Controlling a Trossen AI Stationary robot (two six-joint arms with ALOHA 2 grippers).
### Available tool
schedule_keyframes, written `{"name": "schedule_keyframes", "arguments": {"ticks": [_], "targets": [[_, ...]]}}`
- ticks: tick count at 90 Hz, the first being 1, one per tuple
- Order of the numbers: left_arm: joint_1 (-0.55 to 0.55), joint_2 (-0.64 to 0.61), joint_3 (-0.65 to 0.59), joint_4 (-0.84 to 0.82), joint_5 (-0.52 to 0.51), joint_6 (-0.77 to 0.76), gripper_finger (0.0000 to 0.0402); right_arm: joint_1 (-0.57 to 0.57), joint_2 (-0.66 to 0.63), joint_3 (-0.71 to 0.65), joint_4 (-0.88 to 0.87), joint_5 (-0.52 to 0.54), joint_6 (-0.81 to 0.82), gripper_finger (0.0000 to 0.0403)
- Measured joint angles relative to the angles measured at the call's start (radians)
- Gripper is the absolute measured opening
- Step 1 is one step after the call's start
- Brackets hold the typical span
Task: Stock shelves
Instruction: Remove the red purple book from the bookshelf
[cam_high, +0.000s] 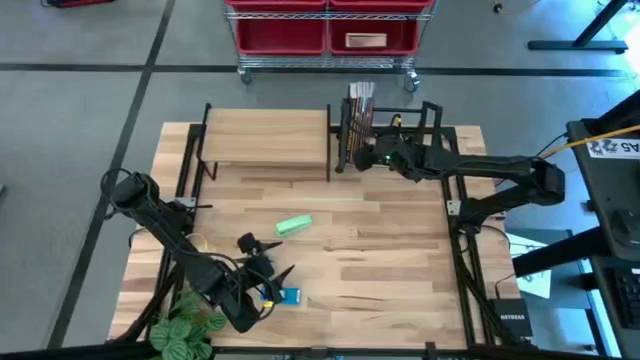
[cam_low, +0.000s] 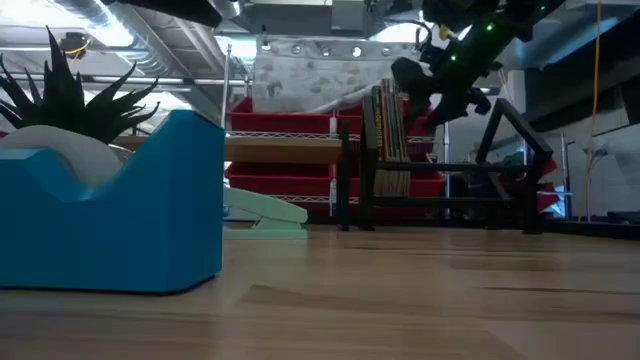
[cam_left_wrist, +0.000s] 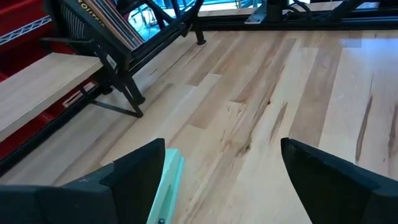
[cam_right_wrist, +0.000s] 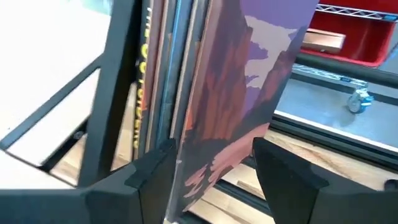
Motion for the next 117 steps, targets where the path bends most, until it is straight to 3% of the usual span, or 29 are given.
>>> {"name": "schedule_keyframes", "arguments": {"ticks": [117], "targets": [[0.0, 0.0, 0.0, -0.002, 0.0, 0.0, 0.0308, 0.0, 0.011, 0.0, -0.045, 0.043, 0.029, 0.0198]]}}
